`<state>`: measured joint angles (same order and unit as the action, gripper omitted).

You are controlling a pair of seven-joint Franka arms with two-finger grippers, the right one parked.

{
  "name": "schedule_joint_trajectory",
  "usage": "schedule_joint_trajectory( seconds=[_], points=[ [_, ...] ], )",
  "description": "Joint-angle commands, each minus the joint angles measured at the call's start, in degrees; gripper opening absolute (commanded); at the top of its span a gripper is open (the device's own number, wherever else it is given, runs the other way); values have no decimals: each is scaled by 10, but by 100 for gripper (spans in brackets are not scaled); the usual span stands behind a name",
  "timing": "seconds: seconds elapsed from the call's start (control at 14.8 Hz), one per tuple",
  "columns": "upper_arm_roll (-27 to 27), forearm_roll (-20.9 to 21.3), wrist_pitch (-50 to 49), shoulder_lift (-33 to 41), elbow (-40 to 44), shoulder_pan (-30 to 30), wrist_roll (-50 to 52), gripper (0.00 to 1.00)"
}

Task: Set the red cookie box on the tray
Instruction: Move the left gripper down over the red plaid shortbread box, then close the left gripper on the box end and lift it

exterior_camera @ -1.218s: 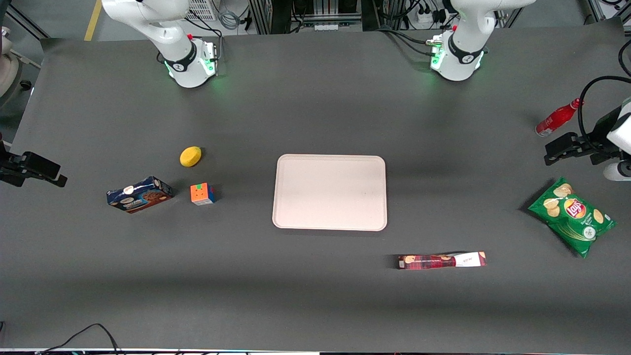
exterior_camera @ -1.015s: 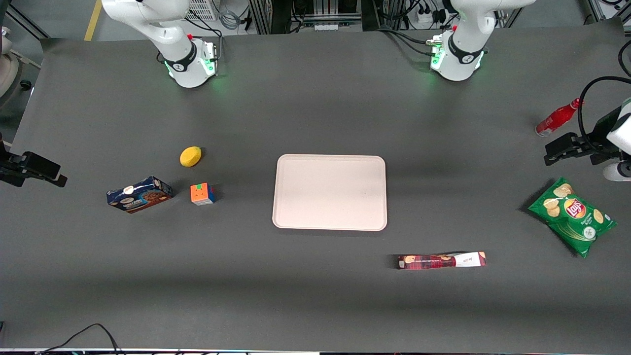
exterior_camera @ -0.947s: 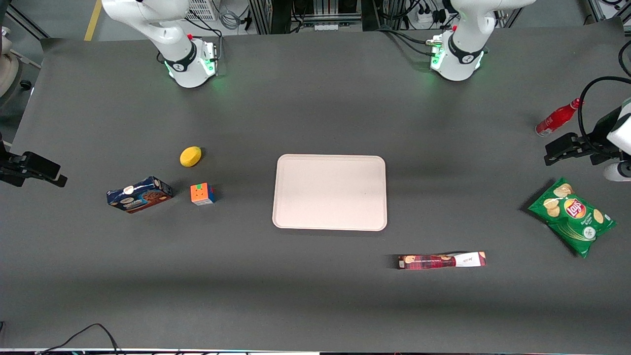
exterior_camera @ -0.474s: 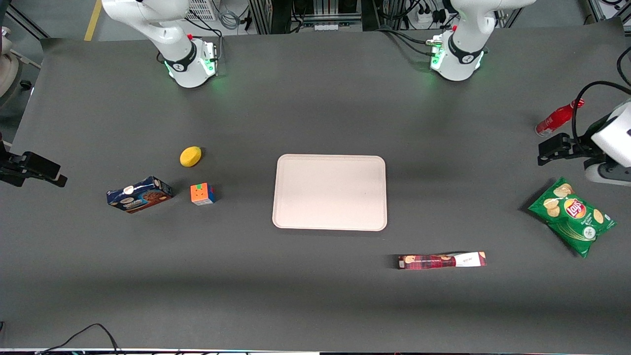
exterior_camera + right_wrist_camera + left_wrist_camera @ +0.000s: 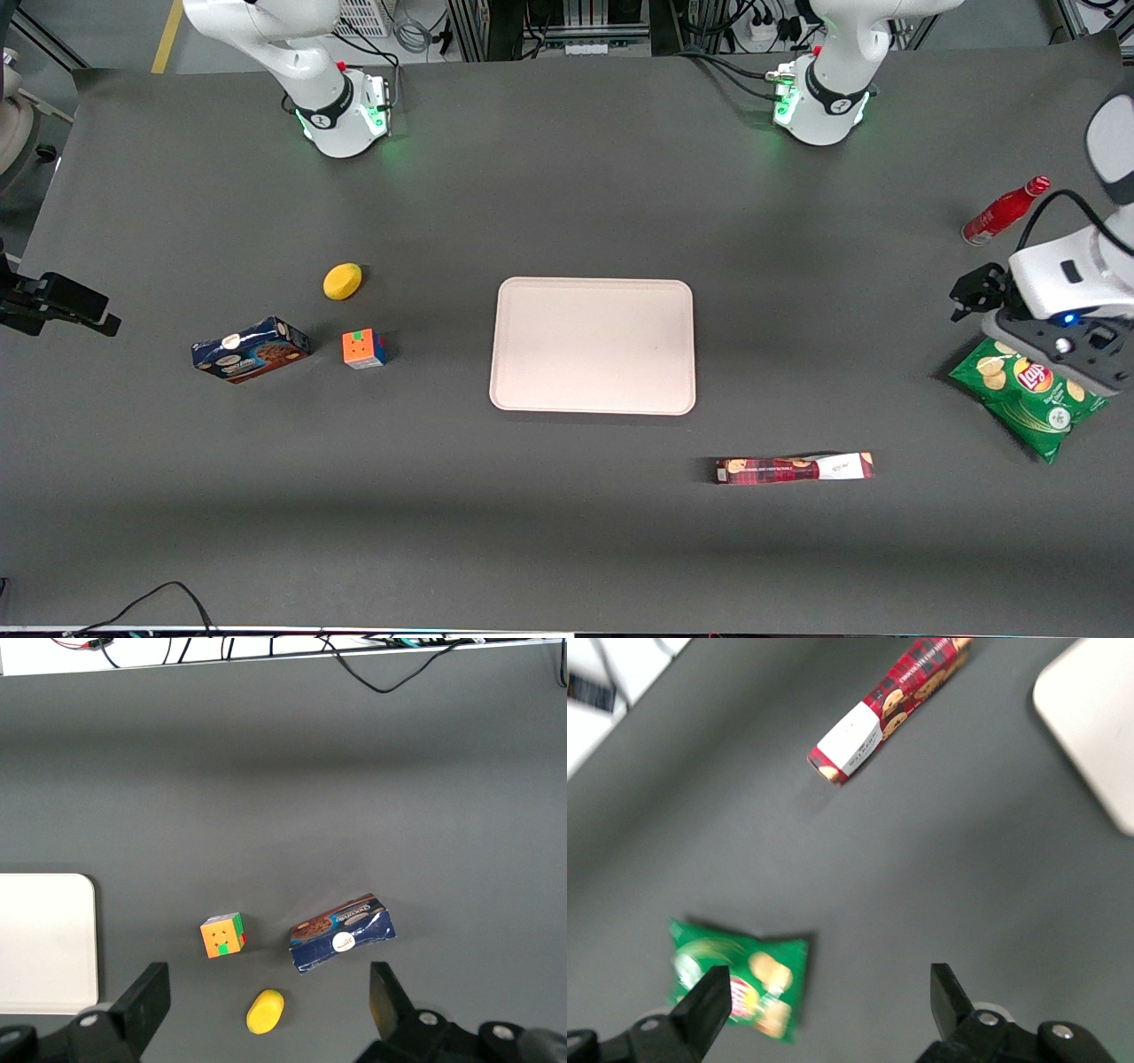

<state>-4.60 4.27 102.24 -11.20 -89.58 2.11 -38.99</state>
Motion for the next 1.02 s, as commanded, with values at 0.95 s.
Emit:
schedule_joint_trajectory(
  seconds=[0.95],
  points=[
    [-59,41,186,-246,71,-34,-290,100]
  ],
)
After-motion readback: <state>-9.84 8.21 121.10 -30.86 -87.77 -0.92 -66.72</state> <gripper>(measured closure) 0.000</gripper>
